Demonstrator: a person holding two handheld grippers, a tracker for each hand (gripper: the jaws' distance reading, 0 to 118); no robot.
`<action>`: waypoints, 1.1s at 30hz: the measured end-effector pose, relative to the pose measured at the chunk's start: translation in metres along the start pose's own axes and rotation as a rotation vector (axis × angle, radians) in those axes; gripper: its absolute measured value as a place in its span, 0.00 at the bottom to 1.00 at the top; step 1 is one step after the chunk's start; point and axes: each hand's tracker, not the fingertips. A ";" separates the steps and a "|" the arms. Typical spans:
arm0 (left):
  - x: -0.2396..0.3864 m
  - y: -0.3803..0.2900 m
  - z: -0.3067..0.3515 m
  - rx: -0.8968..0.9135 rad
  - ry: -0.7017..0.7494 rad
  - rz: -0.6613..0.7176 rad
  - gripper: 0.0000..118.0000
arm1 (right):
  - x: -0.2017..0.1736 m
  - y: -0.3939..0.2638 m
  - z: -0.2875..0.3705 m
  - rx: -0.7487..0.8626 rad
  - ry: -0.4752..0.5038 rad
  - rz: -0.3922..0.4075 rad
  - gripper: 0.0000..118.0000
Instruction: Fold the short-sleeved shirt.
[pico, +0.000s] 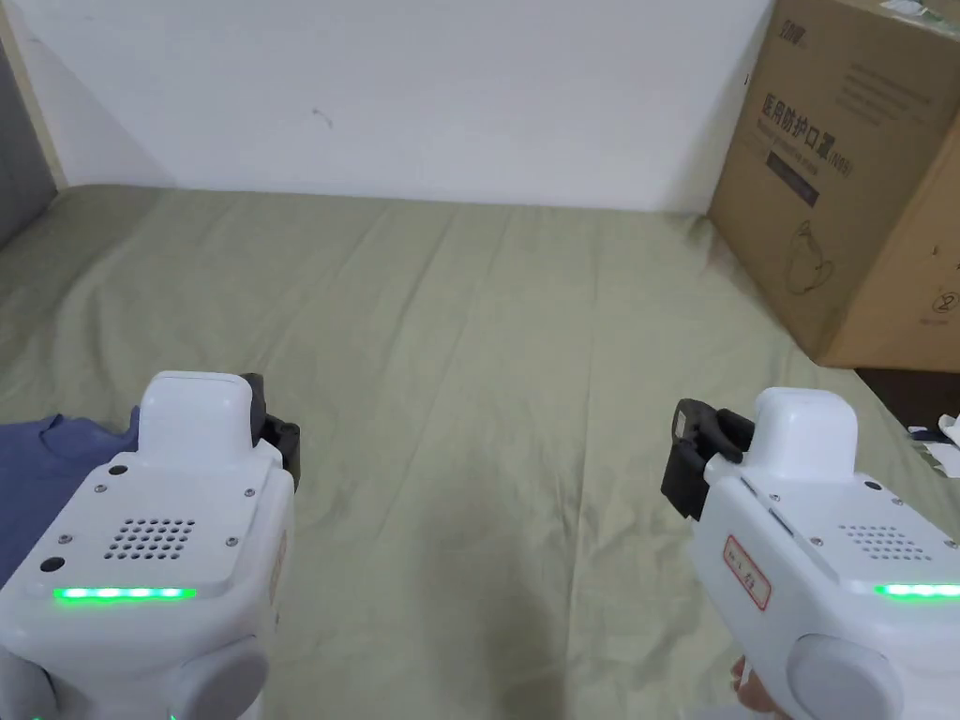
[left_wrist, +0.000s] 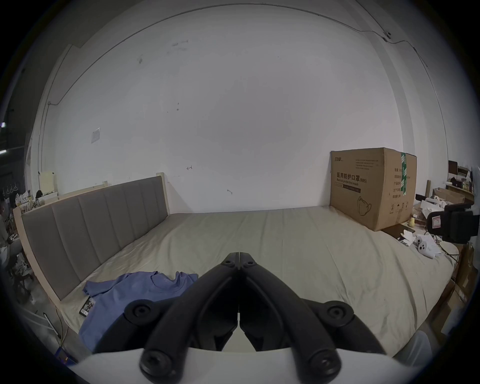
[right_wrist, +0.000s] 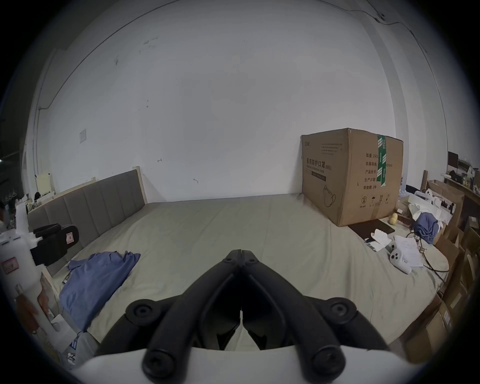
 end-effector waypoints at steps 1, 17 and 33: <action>0.001 0.000 0.001 0.000 0.004 0.005 0.00 | 0.000 0.000 0.000 -0.001 -0.004 0.008 0.00; -0.009 -0.002 -0.004 0.010 0.005 0.025 0.00 | -0.004 0.007 -0.001 0.008 -0.012 0.042 0.00; -0.134 -0.009 0.088 0.027 0.437 0.094 0.00 | -0.152 0.020 -0.037 0.016 0.448 0.170 0.00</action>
